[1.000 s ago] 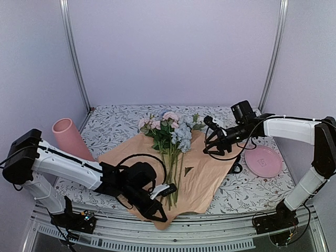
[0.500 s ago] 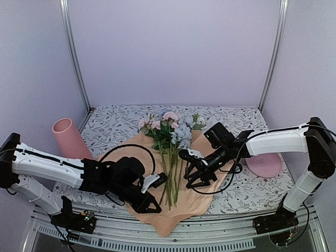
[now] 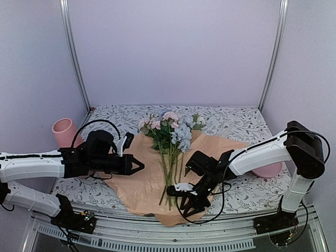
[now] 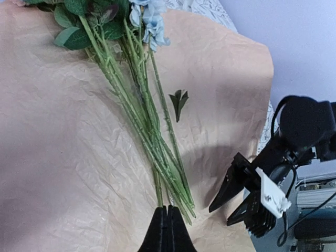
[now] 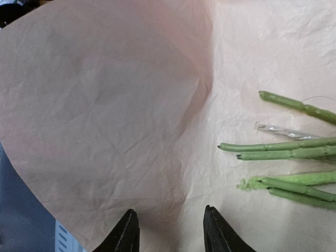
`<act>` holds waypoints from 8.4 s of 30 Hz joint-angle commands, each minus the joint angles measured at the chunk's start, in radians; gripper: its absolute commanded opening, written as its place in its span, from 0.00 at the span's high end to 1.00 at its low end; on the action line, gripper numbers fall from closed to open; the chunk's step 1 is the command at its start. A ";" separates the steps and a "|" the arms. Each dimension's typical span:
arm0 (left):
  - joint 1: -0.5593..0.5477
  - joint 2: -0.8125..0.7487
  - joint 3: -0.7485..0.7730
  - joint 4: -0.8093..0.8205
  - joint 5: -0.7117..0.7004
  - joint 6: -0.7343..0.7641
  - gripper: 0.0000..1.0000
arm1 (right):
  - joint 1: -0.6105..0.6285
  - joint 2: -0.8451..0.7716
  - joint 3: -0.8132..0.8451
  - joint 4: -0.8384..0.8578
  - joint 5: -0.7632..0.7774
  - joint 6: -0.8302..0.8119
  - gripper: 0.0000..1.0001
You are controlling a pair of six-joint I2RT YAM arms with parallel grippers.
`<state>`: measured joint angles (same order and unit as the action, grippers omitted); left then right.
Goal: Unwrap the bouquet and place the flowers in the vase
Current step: Unfold the 1/4-folded wrapping paper from the folded wrapping paper, then pick up the fake flower from the flattened wrapping paper, then pass from the left arm to the right, then pass from the right arm to the left, then place the fake flower in the vase.
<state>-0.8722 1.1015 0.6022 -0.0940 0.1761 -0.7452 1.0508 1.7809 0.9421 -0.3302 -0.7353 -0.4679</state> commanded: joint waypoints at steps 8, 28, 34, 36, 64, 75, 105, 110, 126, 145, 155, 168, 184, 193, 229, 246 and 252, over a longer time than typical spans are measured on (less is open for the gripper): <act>0.029 0.215 0.085 0.097 -0.040 -0.009 0.97 | 0.079 0.193 0.063 -0.016 0.146 0.046 0.63; 0.034 0.518 0.274 0.109 0.005 -0.024 0.84 | -0.356 -0.232 0.095 -0.043 0.003 0.009 0.57; 0.035 0.626 0.373 -0.004 -0.083 -0.102 0.74 | -0.382 -0.261 0.089 -0.015 0.092 -0.009 0.55; 0.037 0.638 0.373 -0.003 -0.088 -0.126 0.70 | -0.381 -0.263 0.086 -0.015 0.105 -0.019 0.55; 0.047 0.553 0.346 0.089 -0.065 -0.233 1.00 | -0.383 -0.217 0.097 -0.017 0.078 -0.004 0.54; 0.002 0.448 0.261 0.601 -0.086 -0.110 1.00 | -0.414 -0.146 0.223 -0.027 -0.218 0.214 0.29; -0.049 0.460 0.326 0.782 -0.197 0.085 0.57 | -0.401 0.053 0.201 0.084 -0.490 0.320 1.00; -0.007 0.443 0.332 0.757 -0.203 0.085 0.57 | -0.401 0.064 0.206 0.058 -0.466 0.273 1.00; 0.054 0.504 0.429 0.649 -0.167 0.021 0.59 | -0.386 0.062 0.210 0.029 -0.415 0.231 1.00; 0.057 0.441 0.411 0.453 -0.123 -0.096 0.55 | -0.390 0.044 0.205 0.042 -0.398 0.236 1.00; 0.069 0.549 0.500 0.518 -0.112 -0.080 0.59 | -0.387 0.031 0.201 0.035 -0.368 0.214 1.00; 0.089 0.481 0.527 0.501 -0.051 -0.030 1.00 | -0.406 -0.003 0.260 -0.070 -0.381 0.115 0.60; 0.107 0.147 0.863 -0.315 -0.434 0.264 1.00 | -0.595 0.008 0.290 -0.104 -0.406 0.105 0.50; 0.108 0.211 1.275 -0.677 -0.738 0.423 1.00 | -0.595 0.024 0.290 -0.110 -0.409 0.096 0.51; 0.129 -0.020 1.098 -0.256 -1.418 0.990 1.00 | -0.595 0.055 0.296 -0.127 -0.413 0.077 0.52; 0.436 0.061 1.096 -0.550 -0.996 0.686 1.00 | -0.595 0.067 0.297 -0.131 -0.412 0.075 0.53; 0.521 0.015 0.931 -0.542 -0.871 0.589 1.00 | -0.595 0.081 0.299 -0.132 -0.418 0.076 0.53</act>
<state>-0.3977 1.1522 1.6268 -0.6258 -0.8165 -0.0711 0.4522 1.8412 1.2327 -0.4515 -1.1358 -0.3824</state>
